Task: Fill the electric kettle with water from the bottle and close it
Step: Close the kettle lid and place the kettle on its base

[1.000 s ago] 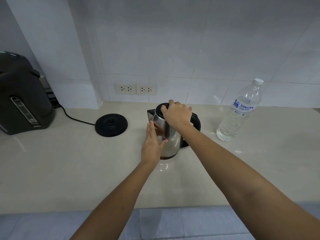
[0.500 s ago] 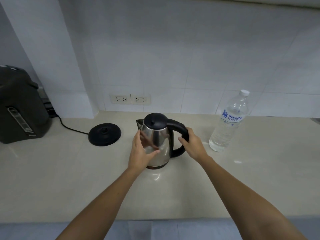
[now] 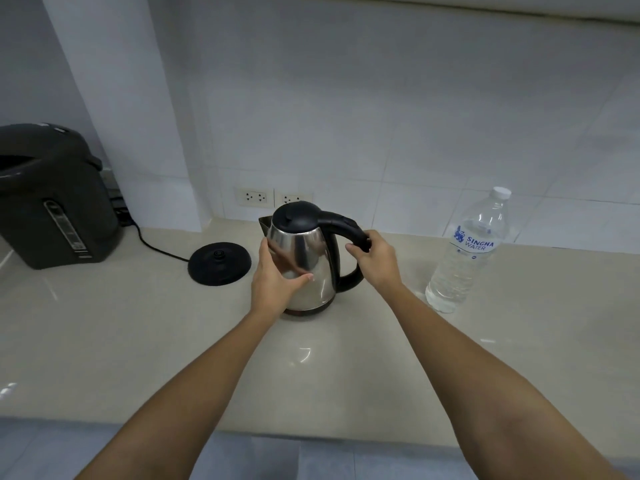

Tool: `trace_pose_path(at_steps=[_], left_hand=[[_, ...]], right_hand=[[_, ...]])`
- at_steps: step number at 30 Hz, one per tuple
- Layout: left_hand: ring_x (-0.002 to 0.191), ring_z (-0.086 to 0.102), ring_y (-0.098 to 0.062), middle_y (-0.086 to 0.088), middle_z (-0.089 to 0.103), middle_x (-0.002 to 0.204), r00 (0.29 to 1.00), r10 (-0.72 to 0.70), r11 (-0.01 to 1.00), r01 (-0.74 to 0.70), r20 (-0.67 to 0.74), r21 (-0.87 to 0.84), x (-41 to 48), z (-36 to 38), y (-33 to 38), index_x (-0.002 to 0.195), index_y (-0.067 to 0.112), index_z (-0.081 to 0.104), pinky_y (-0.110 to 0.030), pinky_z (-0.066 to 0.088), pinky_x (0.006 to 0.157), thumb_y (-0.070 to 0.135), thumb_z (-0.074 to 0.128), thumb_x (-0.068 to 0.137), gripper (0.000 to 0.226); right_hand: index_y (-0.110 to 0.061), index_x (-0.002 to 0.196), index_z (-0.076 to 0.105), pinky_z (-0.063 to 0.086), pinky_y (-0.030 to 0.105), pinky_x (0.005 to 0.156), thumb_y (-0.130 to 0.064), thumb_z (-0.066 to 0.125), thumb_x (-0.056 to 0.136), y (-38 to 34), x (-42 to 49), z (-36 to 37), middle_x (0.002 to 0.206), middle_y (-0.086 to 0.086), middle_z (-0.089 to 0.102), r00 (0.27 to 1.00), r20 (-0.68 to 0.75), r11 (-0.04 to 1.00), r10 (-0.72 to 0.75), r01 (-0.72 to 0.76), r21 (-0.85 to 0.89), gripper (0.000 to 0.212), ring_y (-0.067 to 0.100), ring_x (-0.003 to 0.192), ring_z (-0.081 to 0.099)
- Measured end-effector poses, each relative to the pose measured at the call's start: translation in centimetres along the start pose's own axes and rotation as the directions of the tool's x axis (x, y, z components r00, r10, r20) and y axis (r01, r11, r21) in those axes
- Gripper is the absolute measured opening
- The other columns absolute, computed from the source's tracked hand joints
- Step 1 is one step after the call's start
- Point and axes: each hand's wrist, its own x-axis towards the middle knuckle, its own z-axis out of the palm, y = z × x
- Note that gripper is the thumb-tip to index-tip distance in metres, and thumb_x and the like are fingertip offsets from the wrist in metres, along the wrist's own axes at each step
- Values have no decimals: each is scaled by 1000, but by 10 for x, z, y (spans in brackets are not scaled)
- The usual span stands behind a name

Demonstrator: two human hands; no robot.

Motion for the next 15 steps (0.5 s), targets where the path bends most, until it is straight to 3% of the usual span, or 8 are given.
trace_pose_path(at_steps=[7,15], left_hand=[[121,56,-22,-2,59,130,998,53,994,-49,-42,98,56,-64,10,145,25,23,-46,47,104,37,91,56,113],[117,58,-21,2,59,126,999,28,986,-20,-46,167,108,-128,-26,140,26,27,-36,48,96,35,90,58,104]], right_hand=[[-16,109,60,48,30,83,-29,66,87,-48,31,53,95,0,64,999,-9,995,-43,43,92,26,19,91,60],[-15,109,59,49,32,87,-27,66,89,-84,54,141,97,0,64,1000,26,992,-5,1,128,25,18,93,61]])
